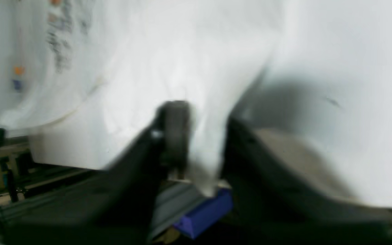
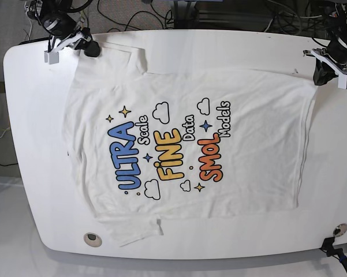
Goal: Fold the T-shirt properly
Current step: 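Lift the held shoulder edge up with both grippers, then fold the held edge over the print toward the hem, open grippers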
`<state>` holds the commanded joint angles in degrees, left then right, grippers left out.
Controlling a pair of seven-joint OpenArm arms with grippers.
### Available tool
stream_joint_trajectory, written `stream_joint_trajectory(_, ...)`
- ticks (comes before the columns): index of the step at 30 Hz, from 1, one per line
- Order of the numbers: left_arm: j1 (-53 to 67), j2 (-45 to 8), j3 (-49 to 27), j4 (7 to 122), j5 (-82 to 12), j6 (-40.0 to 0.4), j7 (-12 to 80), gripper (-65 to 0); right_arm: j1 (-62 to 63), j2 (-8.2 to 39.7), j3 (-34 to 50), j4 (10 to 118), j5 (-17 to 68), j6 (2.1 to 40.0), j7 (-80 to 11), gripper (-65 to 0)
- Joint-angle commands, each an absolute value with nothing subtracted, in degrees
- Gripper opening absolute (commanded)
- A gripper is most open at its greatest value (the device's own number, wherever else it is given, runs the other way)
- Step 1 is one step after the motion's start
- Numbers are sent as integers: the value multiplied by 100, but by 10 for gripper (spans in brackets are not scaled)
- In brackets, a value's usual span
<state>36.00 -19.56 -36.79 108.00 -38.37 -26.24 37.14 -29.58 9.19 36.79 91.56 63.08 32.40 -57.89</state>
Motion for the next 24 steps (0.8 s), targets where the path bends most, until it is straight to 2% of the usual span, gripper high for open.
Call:
stream_joint_trajectory(4, 3591, -1938, -3670, 10800, -3837, -2624, 3714, -636, -2949, 927, 3679, 9191, 6308, 3240, -5789, -650)
stream_joint_trajectory(16, 3635, -1921, -3670, 10800, -3846, -2624, 3714, -638, -3626, 901, 3732, 10246, 6308, 3240, -5780, -650)
stream_joint_trajectory(24, 3881, -1903, -3670, 10791, -3855, -2624, 3723, -638, -4127, 901, 3732, 10299, 6316, 3240, -5771, -650)
